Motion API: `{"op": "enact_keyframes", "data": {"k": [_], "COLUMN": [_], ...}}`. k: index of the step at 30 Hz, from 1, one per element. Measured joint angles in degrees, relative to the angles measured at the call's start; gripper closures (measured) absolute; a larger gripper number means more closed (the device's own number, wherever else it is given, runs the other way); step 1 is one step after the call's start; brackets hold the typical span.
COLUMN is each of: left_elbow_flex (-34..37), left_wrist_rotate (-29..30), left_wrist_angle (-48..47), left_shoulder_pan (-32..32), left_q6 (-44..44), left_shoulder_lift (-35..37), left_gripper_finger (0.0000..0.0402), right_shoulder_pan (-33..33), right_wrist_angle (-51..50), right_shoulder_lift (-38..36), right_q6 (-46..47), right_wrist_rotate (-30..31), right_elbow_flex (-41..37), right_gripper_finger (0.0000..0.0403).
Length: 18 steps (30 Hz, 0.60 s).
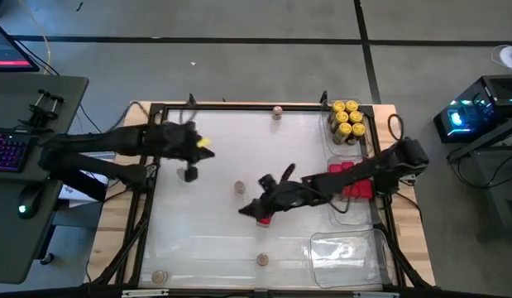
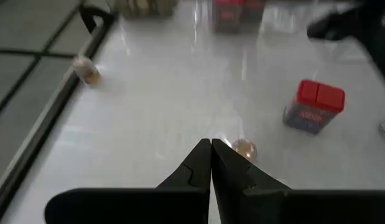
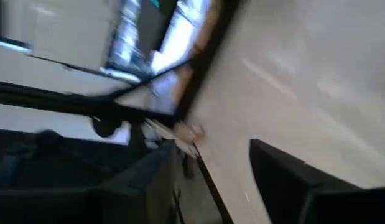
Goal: Sort spices by type
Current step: Put the red seasoning can into the middle transparent bin
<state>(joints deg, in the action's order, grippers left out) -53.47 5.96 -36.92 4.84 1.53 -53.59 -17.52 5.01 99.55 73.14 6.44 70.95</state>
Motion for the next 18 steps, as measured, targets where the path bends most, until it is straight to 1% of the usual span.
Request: {"op": "enact_keyframes", "data": {"k": [3, 5, 8, 12, 14, 18], "left_elbow_flex": [1.9, 2.5, 3.7, 4.9, 5.2, 5.4], "left_wrist_rotate": [-0.8, -1.4, -2.7, -4.2, -4.3, -4.3], "left_wrist_angle": [0.0, 0.1, -0.1, 0.2, 0.2, 0.0], "left_shoulder_pan": [1.0, 1.2, 1.6, 1.7, 1.7, 1.7], "left_q6": [3.0, 5.7, 10.4, 16.7, 18.3, 18.2], "left_shoulder_lift": [3.6, 5.0, 6.1, 6.5, 6.5, 6.5], "left_gripper_finger": [0.0401, 0.0401, 0.0401, 0.0401, 0.0401, 0.0401], "right_shoulder_pan": [-0.2, -0.4, -1.0, -1.3, -1.4, -1.4], "right_wrist_angle": [-8.0, -17.2, -34.0, -54.6, -62.7, -75.7], "right_shoulder_lift": [2.9, 4.1, 6.6, 11.1, 14.2, 22.1], "right_q6": [7.5, 14.0, 25.8, 36.7, 40.7, 44.9], "right_wrist_rotate": [-1.6, -1.5, 2.1, 4.2, 4.6, 1.9], "right_elbow_flex": [4.3, 7.4, 13.9, 26.2, 33.1, 44.8], "right_gripper_finger": [0.0164, 0.0158, 0.0156, 0.0157, 0.0158, 0.0159]}}
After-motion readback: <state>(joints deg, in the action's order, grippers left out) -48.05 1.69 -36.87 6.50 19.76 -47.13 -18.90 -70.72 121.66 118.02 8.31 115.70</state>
